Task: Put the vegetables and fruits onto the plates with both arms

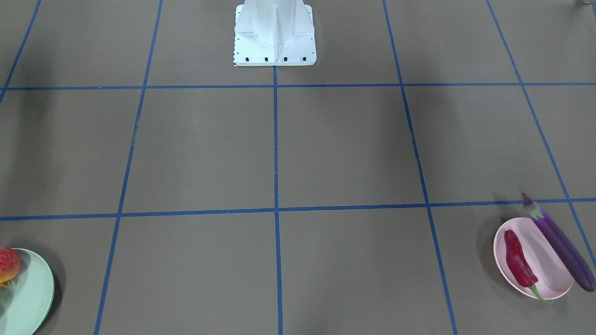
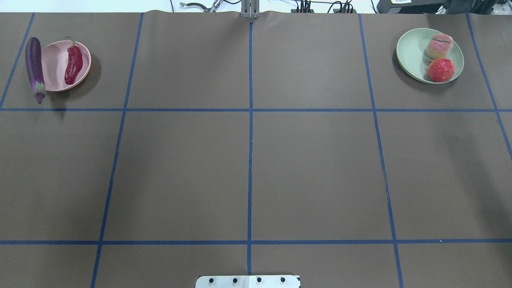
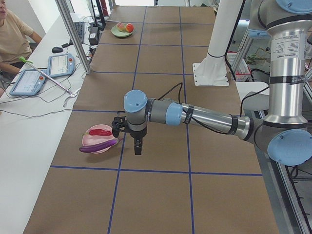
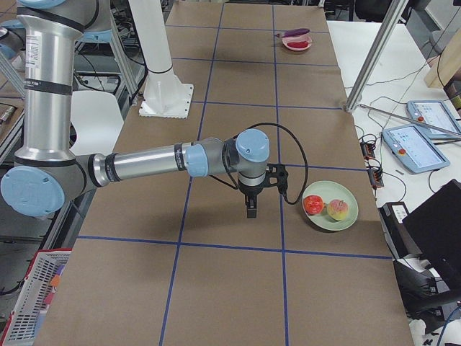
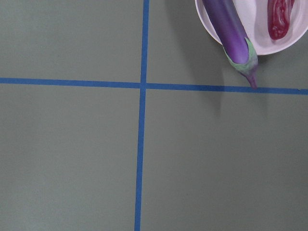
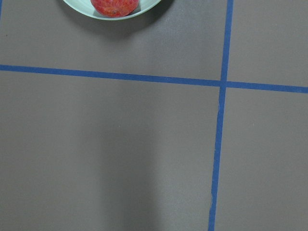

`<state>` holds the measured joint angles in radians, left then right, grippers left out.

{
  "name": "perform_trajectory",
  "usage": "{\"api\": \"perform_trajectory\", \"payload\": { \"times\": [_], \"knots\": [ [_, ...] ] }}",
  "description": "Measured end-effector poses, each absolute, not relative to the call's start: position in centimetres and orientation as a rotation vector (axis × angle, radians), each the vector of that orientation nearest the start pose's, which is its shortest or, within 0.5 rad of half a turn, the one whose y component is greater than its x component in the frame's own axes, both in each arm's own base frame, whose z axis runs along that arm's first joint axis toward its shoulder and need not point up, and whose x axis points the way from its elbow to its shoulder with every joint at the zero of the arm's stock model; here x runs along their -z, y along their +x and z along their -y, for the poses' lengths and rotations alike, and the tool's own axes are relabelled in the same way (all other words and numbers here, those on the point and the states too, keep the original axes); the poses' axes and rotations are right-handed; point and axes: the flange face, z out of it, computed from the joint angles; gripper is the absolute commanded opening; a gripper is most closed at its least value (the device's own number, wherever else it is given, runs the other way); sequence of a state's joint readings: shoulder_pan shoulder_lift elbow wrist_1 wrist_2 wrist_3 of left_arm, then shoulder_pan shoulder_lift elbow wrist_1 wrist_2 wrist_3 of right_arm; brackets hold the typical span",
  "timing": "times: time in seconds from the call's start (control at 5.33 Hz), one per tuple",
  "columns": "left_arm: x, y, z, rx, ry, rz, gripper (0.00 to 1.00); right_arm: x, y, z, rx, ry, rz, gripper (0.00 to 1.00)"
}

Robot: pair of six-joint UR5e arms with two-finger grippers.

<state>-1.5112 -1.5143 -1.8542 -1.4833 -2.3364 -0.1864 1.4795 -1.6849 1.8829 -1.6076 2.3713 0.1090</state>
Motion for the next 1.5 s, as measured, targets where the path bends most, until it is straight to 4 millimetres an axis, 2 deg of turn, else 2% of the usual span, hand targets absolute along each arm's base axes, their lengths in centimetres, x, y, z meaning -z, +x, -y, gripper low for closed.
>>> {"api": "perform_trajectory", "payload": {
  "times": [0.19,0.75,1.12,1.5],
  "knots": [
    [-55.1,-3.7,47.1,0.069,0.031,-0.78,1.0,-55.8,1.6,45.5,0.053,0.071,0.797,1.0],
    [-57.0,-3.5,47.1,0.089,-0.029,-0.805,1.0,-55.8,1.1,46.2,0.073,0.076,0.781,1.0],
    [-57.8,-3.5,46.8,0.095,-0.042,-0.81,1.0,-56.7,1.4,45.8,0.055,0.054,0.805,1.0],
    [-58.2,-3.6,46.7,0.101,-0.051,-0.814,1.0,-58.8,2.6,45.6,0.012,0.025,0.812,1.0]
  ]
}}
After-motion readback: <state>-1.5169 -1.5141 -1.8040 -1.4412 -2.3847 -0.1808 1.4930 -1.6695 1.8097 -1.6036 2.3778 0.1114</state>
